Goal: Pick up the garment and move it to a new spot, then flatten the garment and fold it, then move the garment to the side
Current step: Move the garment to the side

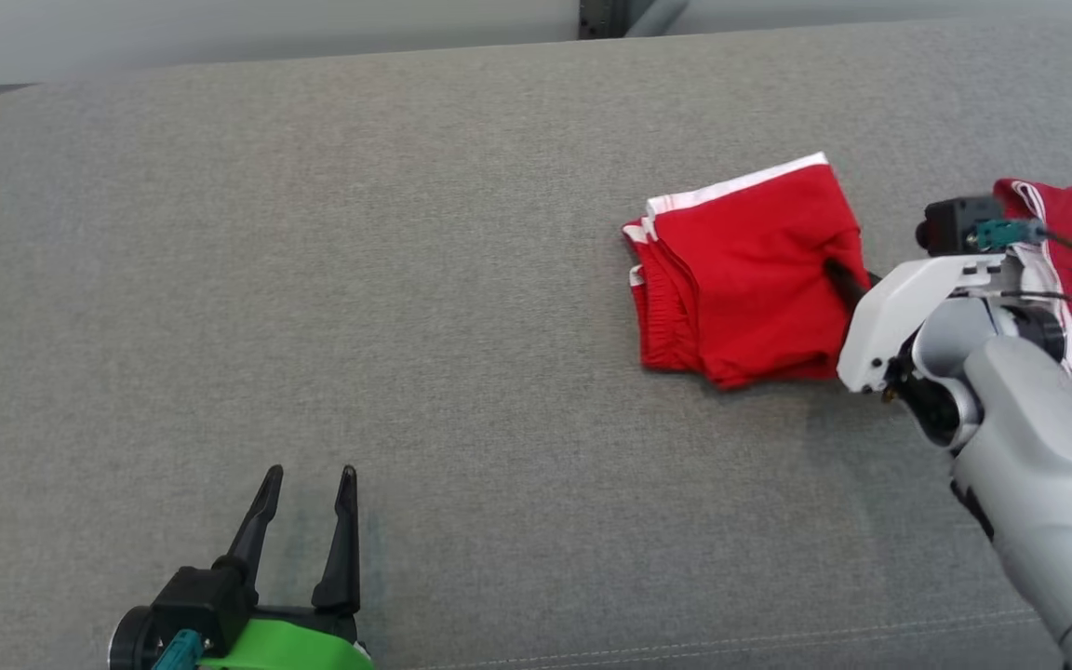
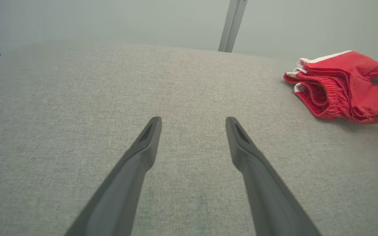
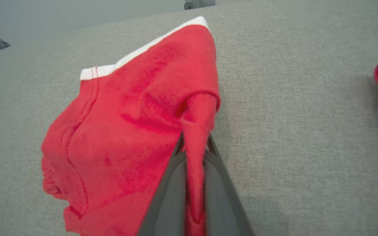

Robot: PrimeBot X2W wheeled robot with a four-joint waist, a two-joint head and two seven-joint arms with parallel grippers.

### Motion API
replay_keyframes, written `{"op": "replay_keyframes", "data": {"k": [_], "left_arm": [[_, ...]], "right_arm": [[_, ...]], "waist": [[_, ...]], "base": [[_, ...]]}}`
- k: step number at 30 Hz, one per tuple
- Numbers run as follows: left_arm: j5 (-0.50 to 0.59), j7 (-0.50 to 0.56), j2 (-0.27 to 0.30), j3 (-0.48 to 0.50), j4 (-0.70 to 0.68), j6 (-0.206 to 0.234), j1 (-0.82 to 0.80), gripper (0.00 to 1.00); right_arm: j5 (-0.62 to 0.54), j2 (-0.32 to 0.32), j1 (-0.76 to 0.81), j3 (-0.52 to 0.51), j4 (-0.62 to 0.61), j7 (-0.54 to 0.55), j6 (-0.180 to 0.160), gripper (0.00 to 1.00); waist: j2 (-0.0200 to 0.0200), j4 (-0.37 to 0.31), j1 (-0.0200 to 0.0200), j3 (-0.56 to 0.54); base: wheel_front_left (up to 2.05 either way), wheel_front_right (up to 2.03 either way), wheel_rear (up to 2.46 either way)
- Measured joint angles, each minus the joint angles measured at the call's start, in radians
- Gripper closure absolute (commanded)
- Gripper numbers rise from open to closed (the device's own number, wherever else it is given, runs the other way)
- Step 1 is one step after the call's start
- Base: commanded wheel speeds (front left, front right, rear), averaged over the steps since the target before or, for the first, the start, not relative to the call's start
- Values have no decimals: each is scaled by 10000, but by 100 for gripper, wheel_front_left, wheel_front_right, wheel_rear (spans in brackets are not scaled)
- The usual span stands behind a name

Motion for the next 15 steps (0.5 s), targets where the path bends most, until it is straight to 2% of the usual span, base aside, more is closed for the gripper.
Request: {"op": "replay_keyframes", "data": {"k": [4, 10, 15], "left_arm": [[0, 0, -2, -48, -132, -2, -72, 0], [50, 0, -6, -13, -253, -13, -286, 0], [196, 0, -4, -40, -244, -13, -363, 0]], "right_arm": [[291, -966, -438, 418, -746, 673, 0, 100], [646, -2487, -1104, 182, -1448, 1753, 0, 100], [681, -3139, -1191, -324, -1540, 2585, 0, 100]], "waist": [[0, -520, 0, 76], [0, -1084, 0, 412], [0, -1280, 0, 790]], "base": [[0, 0, 0], [0, 0, 0], [0, 0, 0]]}}
